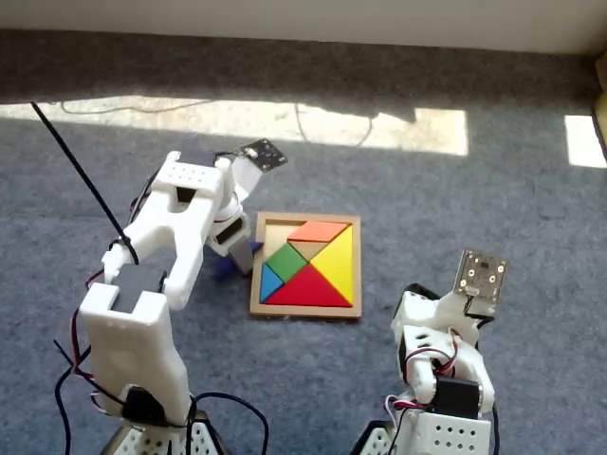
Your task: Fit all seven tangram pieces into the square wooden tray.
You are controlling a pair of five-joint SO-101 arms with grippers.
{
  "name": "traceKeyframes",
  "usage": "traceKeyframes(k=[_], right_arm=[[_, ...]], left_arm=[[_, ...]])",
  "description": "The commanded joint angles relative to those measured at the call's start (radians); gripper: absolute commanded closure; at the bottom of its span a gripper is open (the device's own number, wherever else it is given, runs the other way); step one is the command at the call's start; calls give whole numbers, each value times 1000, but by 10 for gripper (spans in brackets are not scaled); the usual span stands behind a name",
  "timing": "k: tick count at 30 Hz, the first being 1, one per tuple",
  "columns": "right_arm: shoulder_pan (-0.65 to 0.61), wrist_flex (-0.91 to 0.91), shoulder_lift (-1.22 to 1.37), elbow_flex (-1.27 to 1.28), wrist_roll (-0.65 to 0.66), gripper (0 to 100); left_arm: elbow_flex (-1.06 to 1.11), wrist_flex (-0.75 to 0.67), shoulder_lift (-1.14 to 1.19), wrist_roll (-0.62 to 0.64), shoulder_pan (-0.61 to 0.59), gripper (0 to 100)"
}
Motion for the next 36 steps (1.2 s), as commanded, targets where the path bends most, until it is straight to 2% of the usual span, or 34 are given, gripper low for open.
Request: traceKeyframes(k=[1,12,18,24,32,36], right_arm=[[12,-21,4,137,-8,993],[12,-21,4,137,-8,993],[12,-21,4,137,-8,993],[12,-21,4,137,-8,993],[12,-21,4,137,-8,993],[12,-21,4,137,-8,993]], left_arm=[[-59,15,4,-5,42,720],[-54,20,7,-5,68,739],[-51,40,-2,-5,68,826],[-71,104,-51,-2,68,832],[-74,109,-177,6,116,832],[-81,97,-177,80,159,832]])
